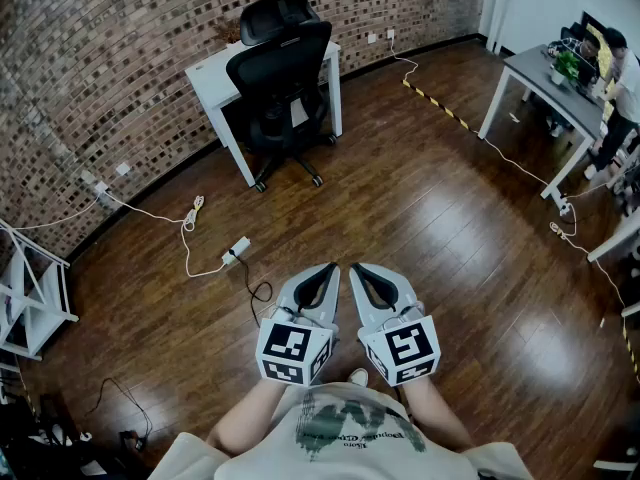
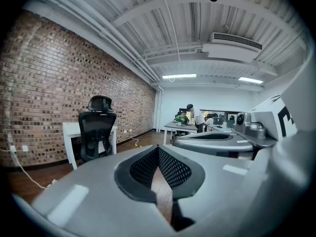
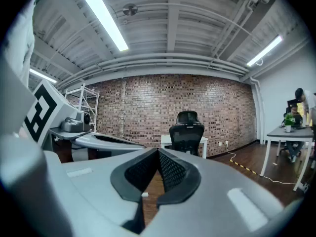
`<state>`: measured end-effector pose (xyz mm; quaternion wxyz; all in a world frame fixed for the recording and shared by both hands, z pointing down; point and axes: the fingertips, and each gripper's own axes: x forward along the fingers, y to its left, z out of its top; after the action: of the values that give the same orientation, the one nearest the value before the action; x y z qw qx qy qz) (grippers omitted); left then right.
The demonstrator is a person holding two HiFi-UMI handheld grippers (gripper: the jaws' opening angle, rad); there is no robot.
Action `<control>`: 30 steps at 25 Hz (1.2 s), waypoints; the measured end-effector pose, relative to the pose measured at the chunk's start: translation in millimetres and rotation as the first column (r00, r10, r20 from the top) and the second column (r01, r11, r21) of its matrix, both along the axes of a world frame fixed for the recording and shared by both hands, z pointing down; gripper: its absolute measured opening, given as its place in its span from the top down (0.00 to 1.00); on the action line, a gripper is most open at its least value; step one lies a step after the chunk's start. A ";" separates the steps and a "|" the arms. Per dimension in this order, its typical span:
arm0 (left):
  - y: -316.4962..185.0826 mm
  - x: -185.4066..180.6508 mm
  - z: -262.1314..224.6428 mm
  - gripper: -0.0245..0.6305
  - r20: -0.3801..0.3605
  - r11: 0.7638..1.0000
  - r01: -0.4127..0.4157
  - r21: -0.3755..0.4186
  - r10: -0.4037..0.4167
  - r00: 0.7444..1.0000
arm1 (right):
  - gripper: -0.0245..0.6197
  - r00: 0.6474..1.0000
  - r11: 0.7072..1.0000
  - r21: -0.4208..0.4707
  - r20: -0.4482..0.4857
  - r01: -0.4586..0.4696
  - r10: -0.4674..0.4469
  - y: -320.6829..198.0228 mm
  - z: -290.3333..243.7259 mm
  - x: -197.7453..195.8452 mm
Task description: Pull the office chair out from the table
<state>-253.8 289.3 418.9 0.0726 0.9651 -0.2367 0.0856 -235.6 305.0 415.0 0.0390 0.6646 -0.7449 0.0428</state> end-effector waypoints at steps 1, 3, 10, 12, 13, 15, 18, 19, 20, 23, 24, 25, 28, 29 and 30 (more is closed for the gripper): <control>0.7 4.3 -0.8 0.94 -0.002 1.000 0.004 0.002 -0.004 1.000 | 0.96 1.000 1.000 0.004 -0.004 0.002 -0.002 0.5 -1.3 4.7; 1.1 12.9 -1.6 0.94 -0.003 1.000 0.011 0.005 -0.011 1.000 | 0.96 1.000 1.000 0.010 -0.009 0.005 -0.005 0.6 -3.2 13.5; -11.6 39.5 5.6 0.94 -0.005 1.000 0.008 -0.005 -0.008 1.000 | 0.96 1.000 1.000 0.002 0.006 -0.005 0.005 -8.5 3.3 39.8; -20.6 47.9 8.1 0.94 -0.007 1.000 0.005 -0.008 -0.006 1.000 | 0.96 1.000 1.000 0.001 -0.006 -0.011 0.011 -16.9 5.8 49.5; -26.0 52.3 9.0 0.94 -0.009 1.000 0.004 -0.009 -0.004 1.000 | 0.96 1.000 1.000 0.004 -0.014 -0.014 0.014 -22.2 6.0 54.5; -36.9 61.0 11.2 0.94 -0.012 1.000 0.000 -0.014 0.000 1.000 | 0.96 0.999 1.000 0.001 -0.020 -0.025 0.025 -33.2 7.0 65.1; -55.9 76.0 15.5 0.94 -0.020 1.000 -0.009 -0.025 0.008 1.000 | 0.96 0.999 0.999 -0.009 -0.014 -0.039 0.039 -51.6 10.1 79.4; -64.2 81.5 16.2 0.94 -0.023 0.999 -0.012 -0.030 0.011 1.000 | 0.96 0.999 0.999 -0.010 -0.017 -0.040 0.040 -59.6 10.5 83.7; -73.1 87.0 16.6 0.94 -0.025 0.999 -0.015 -0.033 0.014 1.000 | 0.96 0.999 0.999 -0.013 -0.019 -0.042 0.042 -68.2 11.3 88.0; -100.4 101.9 17.4 0.94 -0.026 0.999 -0.028 -0.040 0.027 0.999 | 0.96 0.998 0.998 -0.030 -0.017 -0.054 0.053 -96.3 14.7 102.5; -109.9 106.0 17.2 0.94 -0.027 0.999 -0.030 -0.043 0.029 0.999 | 0.96 0.998 0.998 -0.034 -0.017 -0.056 0.055 -106.1 15.0 106.9; -119.9 109.3 16.6 0.94 -0.028 0.998 -0.031 -0.045 0.030 0.999 | 0.96 0.998 0.998 -0.037 -0.018 -0.056 0.055 -115.9 14.3 110.3; -152.6 116.7 11.9 0.94 -0.034 0.998 -0.028 -0.053 0.026 0.999 | 0.96 0.998 0.998 -0.043 -0.026 -0.054 0.053 -147.3 9.0 117.5; -163.9 119.5 9.7 0.94 -0.036 0.998 -0.028 -0.054 0.026 0.999 | 0.96 0.998 0.998 -0.044 -0.028 -0.054 0.053 -158.6 6.7 120.2; -175.3 122.3 7.2 0.94 -0.037 0.998 -0.028 -0.055 0.026 0.999 | 0.96 0.998 0.998 -0.045 -0.031 -0.054 0.053 -170.0 4.5 123.0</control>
<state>-131.5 114.0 426.1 0.1028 0.9672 -0.2197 0.0754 -112.6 135.0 419.6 0.0639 0.6837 -0.7251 0.0511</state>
